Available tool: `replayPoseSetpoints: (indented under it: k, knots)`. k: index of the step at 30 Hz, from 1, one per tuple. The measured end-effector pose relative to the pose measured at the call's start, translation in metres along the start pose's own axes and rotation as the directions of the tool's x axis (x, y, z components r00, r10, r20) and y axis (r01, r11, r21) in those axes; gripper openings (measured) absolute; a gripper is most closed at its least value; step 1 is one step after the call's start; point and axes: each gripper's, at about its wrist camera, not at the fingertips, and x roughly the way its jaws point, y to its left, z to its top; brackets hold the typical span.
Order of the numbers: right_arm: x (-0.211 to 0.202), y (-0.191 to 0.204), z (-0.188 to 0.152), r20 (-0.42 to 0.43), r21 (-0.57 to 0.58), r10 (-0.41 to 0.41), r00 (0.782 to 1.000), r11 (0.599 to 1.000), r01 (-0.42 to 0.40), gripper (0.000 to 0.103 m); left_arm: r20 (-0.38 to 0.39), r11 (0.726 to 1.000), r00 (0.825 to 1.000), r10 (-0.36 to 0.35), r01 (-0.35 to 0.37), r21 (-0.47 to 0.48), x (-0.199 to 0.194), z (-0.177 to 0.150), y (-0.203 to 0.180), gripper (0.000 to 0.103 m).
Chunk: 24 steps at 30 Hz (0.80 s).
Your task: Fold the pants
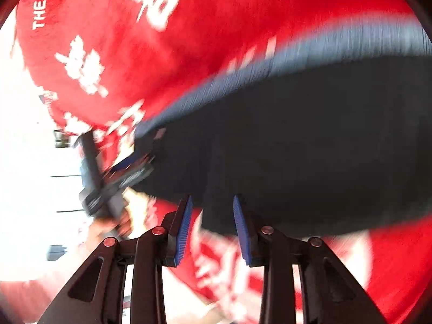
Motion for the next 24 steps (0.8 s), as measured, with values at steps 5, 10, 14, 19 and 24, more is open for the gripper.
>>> replayPoseSetpoints:
  k: [5, 10, 14, 19, 24]
  knots:
    - [0.049, -0.008, -0.031, -0.031, 0.095, 0.066, 0.997, 0.994, -0.063, 0.035, -0.017, 0.996, 0.999, -0.046, 0.044, -0.071, 0.019, -0.011, 0.018, 0.103]
    - [0.057, -0.024, -0.03, 0.009, 0.164, 0.088, 0.996, 0.983, -0.088, 0.035, 0.002, 0.997, 0.998, -0.059, 0.059, -0.051, 0.019, -0.012, 0.016, 0.103]
    - [0.059, -0.031, -0.031, 0.036, 0.202, 0.11, 0.993, 0.973, -0.115, 0.035, 0.014, 0.996, 0.997, -0.078, 0.079, -0.047, 0.022, -0.012, 0.019, 0.103]
    - [0.055, -0.029, -0.012, 0.092, 0.245, 0.096, 0.991, 0.963, -0.116, 0.009, 0.0, 0.996, 0.996, -0.088, 0.088, -0.014, 0.022, -0.007, 0.02, 0.103]
    - [0.031, 0.01, -0.014, 0.114, 0.068, 0.031, 0.993, 0.997, -0.039, 0.009, 0.0, 0.995, 0.996, -0.094, 0.094, 0.038, 0.015, -0.012, 0.016, 0.103]
